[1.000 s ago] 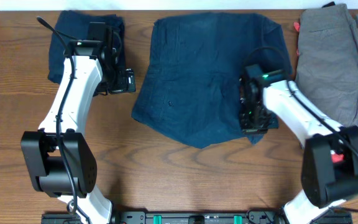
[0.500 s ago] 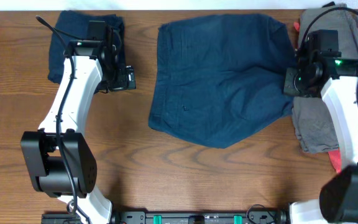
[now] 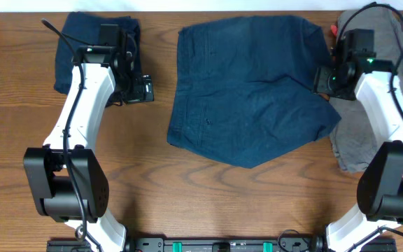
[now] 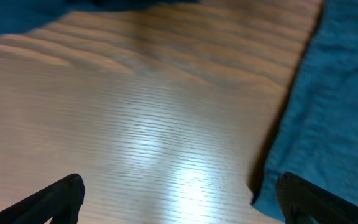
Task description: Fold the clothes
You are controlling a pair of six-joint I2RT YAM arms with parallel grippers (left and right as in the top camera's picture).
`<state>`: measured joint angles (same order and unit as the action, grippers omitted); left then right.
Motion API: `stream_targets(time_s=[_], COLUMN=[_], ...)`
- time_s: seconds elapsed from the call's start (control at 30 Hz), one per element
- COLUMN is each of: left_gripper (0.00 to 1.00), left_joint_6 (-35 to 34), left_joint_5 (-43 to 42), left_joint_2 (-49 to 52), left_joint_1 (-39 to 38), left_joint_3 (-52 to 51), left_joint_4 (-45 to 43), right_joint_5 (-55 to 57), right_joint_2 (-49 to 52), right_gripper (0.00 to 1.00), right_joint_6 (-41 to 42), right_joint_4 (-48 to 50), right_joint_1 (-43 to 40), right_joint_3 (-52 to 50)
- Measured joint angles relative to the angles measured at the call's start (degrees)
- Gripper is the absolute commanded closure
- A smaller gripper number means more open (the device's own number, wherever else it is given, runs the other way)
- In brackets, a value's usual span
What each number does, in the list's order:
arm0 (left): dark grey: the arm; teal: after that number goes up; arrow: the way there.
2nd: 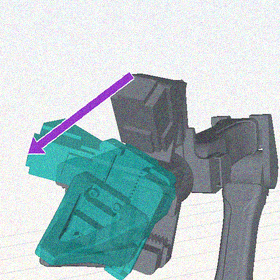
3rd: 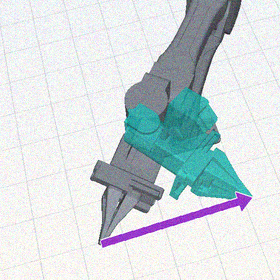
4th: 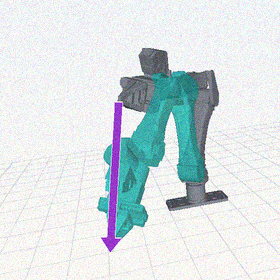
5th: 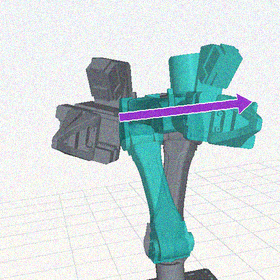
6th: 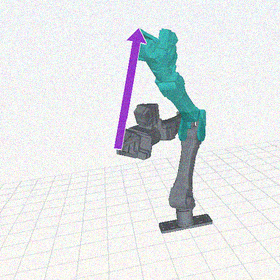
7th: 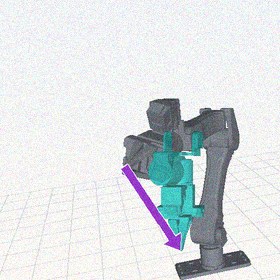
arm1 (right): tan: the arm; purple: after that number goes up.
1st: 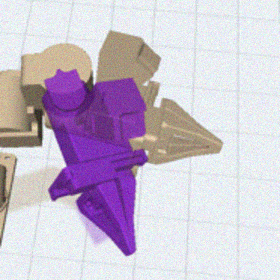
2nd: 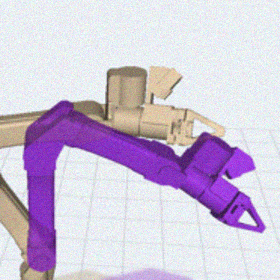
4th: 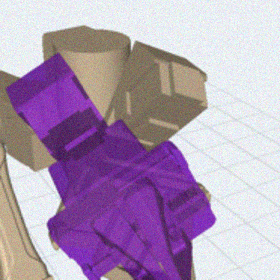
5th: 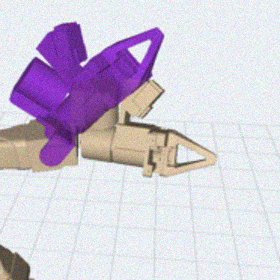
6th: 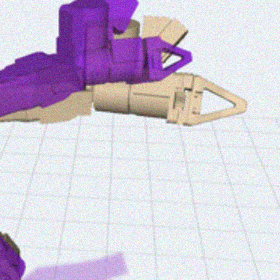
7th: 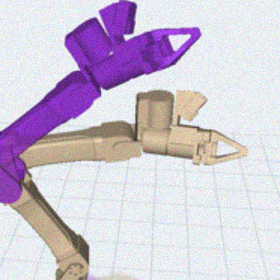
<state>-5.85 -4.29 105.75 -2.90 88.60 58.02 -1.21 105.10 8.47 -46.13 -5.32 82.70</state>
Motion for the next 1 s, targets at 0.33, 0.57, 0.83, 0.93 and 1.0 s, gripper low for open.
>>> stream_targets(time_s=[0.33,0.57,0.83,0.93,1.0], left_gripper=[0.0,0.01,0.05,0.08,0.15], left_joint_6=[10.19,14.32,15.15,15.08,14.62], left_joint_5=[-12.37,-14.86,-15.3,-15.28,-15.28], left_joint_2=[0.0,0.0,0.02,0.37,0.55], left_joint_1=[-0.5,-4.9,-9.22,-9.88,-9.88], left_joint_3=[-10.71,-13.86,-18.82,-19.74,-19.78], left_joint_4=[-2.69,-3.1,-6.01,-7.45,-8.44], right_joint_5=[-7.34,-8.44,-8.46,-8.46,-8.46], right_joint_2=[-0.59,-0.59,-0.59,-0.59,-0.59], right_gripper=[0.39,0.44,0.47,0.5,0.5], right_joint_6=[-1.55,-1.64,-1.75,-1.77,-1.77], right_joint_4=[-10.1,-10.51,-11.28,-11.28,-11.3], right_joint_1=[0.59,1.4,1.4,1.4,1.4], right_joint_3=[6.67,6.67,6.67,6.67,6.67])
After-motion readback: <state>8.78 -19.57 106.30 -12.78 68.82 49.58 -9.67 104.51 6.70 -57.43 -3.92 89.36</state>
